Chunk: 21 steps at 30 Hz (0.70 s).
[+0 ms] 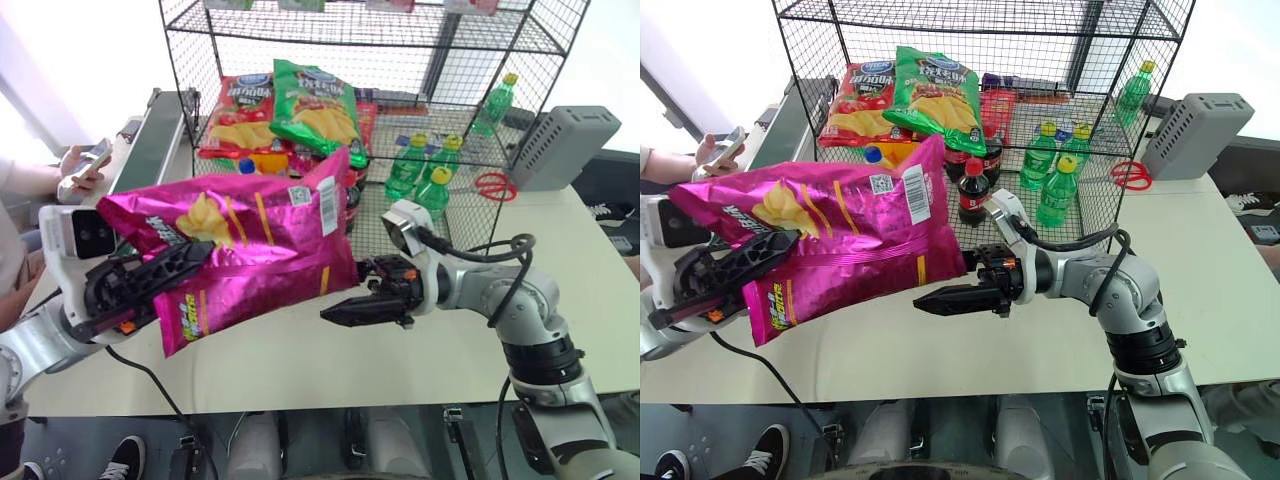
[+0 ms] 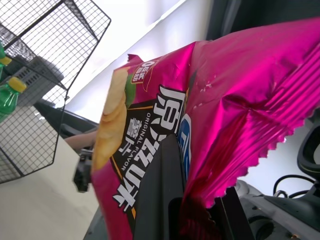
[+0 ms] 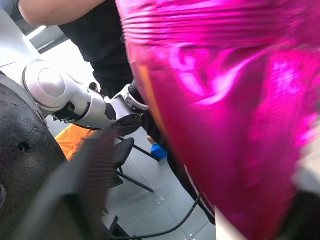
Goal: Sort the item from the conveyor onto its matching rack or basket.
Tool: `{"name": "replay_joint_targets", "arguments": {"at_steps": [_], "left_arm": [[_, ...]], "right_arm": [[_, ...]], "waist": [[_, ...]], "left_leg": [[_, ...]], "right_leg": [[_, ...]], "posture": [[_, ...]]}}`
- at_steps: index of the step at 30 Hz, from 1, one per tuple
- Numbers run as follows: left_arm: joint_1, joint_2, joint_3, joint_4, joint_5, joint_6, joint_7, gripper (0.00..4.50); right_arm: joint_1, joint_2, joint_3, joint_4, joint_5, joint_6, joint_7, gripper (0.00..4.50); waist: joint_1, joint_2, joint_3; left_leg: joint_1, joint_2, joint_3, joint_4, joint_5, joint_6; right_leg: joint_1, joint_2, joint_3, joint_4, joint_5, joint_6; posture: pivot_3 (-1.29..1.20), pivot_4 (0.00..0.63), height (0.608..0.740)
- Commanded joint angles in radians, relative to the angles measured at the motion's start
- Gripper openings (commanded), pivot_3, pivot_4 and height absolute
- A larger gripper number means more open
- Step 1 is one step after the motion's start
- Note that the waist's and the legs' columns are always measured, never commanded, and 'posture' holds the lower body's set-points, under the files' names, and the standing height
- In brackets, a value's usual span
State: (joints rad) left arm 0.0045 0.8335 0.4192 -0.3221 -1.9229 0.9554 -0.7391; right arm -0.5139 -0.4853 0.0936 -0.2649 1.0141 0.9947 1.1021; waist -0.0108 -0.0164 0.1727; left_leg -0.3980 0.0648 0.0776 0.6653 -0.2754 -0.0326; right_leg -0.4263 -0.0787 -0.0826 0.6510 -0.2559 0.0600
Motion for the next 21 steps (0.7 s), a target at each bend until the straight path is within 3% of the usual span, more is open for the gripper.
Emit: {"name": "replay_joint_targets", "arguments": {"at_steps": [1,2,4,8,11,18,21], "left_arm": [[0.008,-0.001,0.039,-0.008,0.052,-0.003,-0.012,0.0],[0.009,-0.006,0.04,-0.007,0.064,-0.007,-0.011,0.0],[0.005,-0.02,0.045,-0.003,0.092,-0.021,-0.013,0.0],[0.003,-0.022,0.061,0.01,0.178,-0.031,-0.02,0.0],[-0.009,-0.022,0.077,0.04,0.165,-0.026,-0.003,0.87],[0.001,-0.026,0.1,0.036,0.267,-0.035,-0.04,4.32],[0.008,-0.028,0.109,0.019,0.348,-0.062,-0.08,4.5]], "right_arm": [[-0.011,-0.001,-0.023,-0.027,0.029,-0.001,0.004,1.65],[-0.012,-0.001,-0.023,-0.027,0.025,-0.006,0.005,1.01],[-0.013,-0.008,-0.018,-0.028,0.016,-0.008,0.009,0.16],[-0.012,-0.006,-0.017,-0.023,-0.005,-0.028,0.008,0.05],[-0.011,-0.016,-0.018,-0.016,-0.033,-0.054,0.02,0.05],[0.011,-0.048,-0.034,-0.015,-0.079,-0.105,0.023,0.05],[0.037,-0.082,-0.077,-0.027,-0.131,-0.163,-0.011,0.05]], "waist": [[-0.001,0.0,0.0],[-0.002,0.0,0.0],[-0.001,0.0,0.0],[0.0,0.0,0.0],[-0.001,0.0,0.0],[0.0,0.0,0.0],[0.001,0.0,0.0]], "left_leg": [[0.0,0.0,0.0,0.0,0.0,0.0],[0.0,0.0,0.0,0.0,0.0,0.0],[0.0,0.0,0.0,0.0,0.0,0.0],[0.0,0.0,0.0,0.0,0.0,0.0],[0.0,0.0,0.0,0.0,0.0,0.0],[-0.001,0.0,0.0,0.0,0.0,0.0],[-0.001,0.0,0.0,0.0,0.0,0.0]], "right_leg": [[0.0,0.0,0.0,0.0,0.0,0.0],[0.0,0.0,0.0,0.0,0.0,0.0],[0.0,0.0,0.0,0.0,0.0,0.0],[0.0,0.0,0.0,0.0,0.0,0.0],[0.0,0.0,0.0,0.0,0.0,0.0],[-0.001,0.0,0.0,-0.001,0.0,0.0],[-0.001,0.0,0.0,-0.001,0.0,0.0]], "posture": [[0.0,0.15,0.74],[0.0,0.15,0.74],[0.0,0.15,0.74],[0.0,0.15,0.74],[0.0,0.15,0.74],[0.0,0.15,0.74],[0.0,0.15,0.74]]}}
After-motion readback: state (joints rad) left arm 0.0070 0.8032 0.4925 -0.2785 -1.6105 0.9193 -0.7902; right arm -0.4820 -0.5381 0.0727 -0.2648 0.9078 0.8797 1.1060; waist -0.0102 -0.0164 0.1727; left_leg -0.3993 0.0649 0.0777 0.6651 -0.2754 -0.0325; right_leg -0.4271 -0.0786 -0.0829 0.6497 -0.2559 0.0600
